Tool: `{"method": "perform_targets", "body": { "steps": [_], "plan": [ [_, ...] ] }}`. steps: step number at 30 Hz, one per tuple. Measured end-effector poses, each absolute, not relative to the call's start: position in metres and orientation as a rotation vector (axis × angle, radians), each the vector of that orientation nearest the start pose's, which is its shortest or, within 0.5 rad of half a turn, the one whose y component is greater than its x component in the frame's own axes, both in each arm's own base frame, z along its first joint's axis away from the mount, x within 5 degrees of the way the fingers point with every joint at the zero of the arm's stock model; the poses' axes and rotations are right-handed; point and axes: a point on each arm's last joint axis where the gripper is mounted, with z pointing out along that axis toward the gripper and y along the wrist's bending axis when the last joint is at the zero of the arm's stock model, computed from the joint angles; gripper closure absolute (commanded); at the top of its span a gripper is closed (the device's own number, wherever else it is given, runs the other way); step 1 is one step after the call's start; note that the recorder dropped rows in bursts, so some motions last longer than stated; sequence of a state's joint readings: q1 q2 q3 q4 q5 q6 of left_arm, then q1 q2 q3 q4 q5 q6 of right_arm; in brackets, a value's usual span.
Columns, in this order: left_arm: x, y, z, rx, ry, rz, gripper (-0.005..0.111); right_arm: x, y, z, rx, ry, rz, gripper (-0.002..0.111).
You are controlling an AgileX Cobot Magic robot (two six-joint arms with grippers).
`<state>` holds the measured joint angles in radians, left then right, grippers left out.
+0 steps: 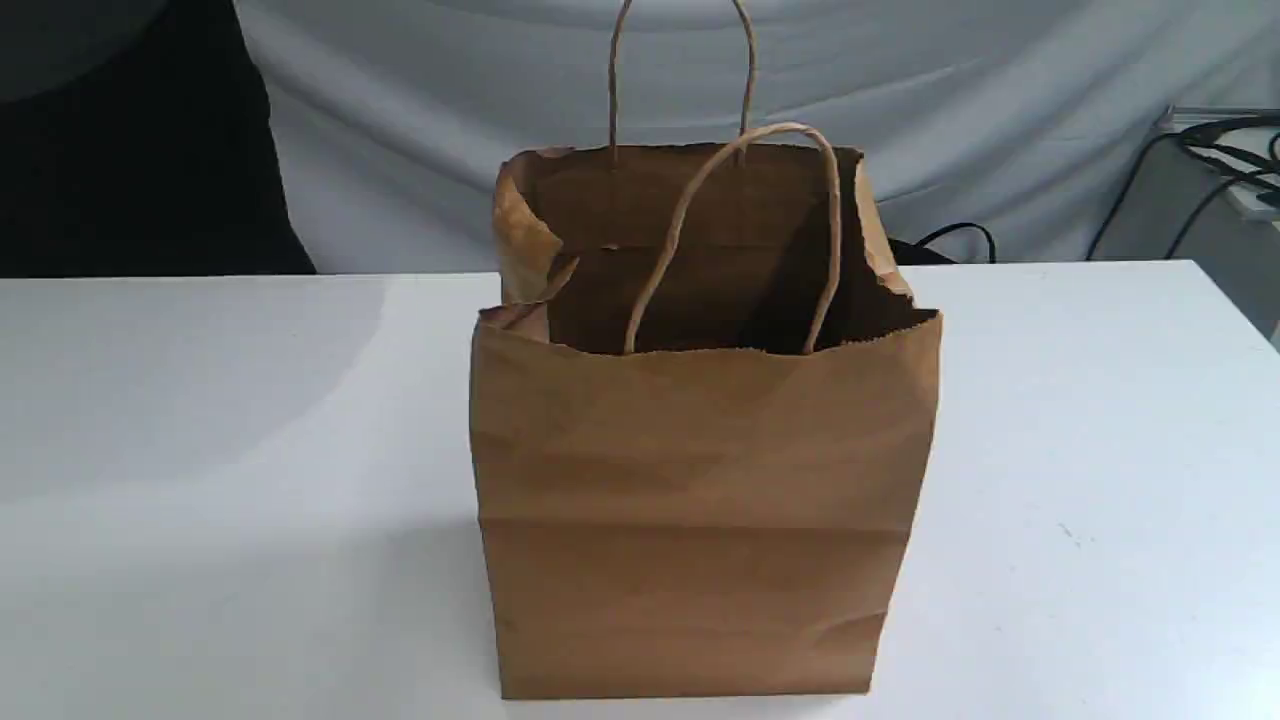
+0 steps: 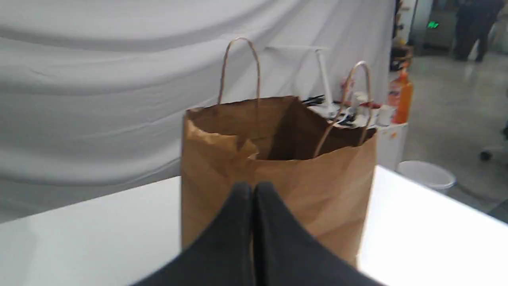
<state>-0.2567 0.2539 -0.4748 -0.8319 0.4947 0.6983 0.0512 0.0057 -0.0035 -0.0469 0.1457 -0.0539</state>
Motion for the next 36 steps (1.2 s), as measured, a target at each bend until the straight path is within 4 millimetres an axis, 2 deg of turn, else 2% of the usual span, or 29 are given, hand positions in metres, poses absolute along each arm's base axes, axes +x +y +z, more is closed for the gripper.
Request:
{"method": "perform_targets", "body": {
  "steps": [6, 13, 21, 30, 36],
  "plan": [
    [0.04, -0.031, 0.305, 0.463, 1.567, -0.238, 0.107, 0.057, 0.002, 0.201, -0.118, 1.627, -0.043, 0.108],
    [0.037, -0.016, 0.276, 0.316, 1.441, -0.024, 0.107, 0.057, 0.002, 0.201, -0.118, 1.627, -0.043, 0.108],
    [0.048, -0.014, 0.237, 0.287, 1.518, -0.001, 0.107, 0.057, 0.002, 0.201, -0.118, 1.627, -0.043, 0.108],
    [0.051, -0.009, 0.235, 0.208, 1.486, -0.002, 0.107, 0.057, 0.002, 0.201, -0.118, 1.627, -0.043, 0.108],
    [0.056, -0.005, 0.214, 0.111, 1.516, -0.028, 0.107, 0.057, 0.002, 0.201, -0.118, 1.627, -0.043, 0.108]
  ]
}}
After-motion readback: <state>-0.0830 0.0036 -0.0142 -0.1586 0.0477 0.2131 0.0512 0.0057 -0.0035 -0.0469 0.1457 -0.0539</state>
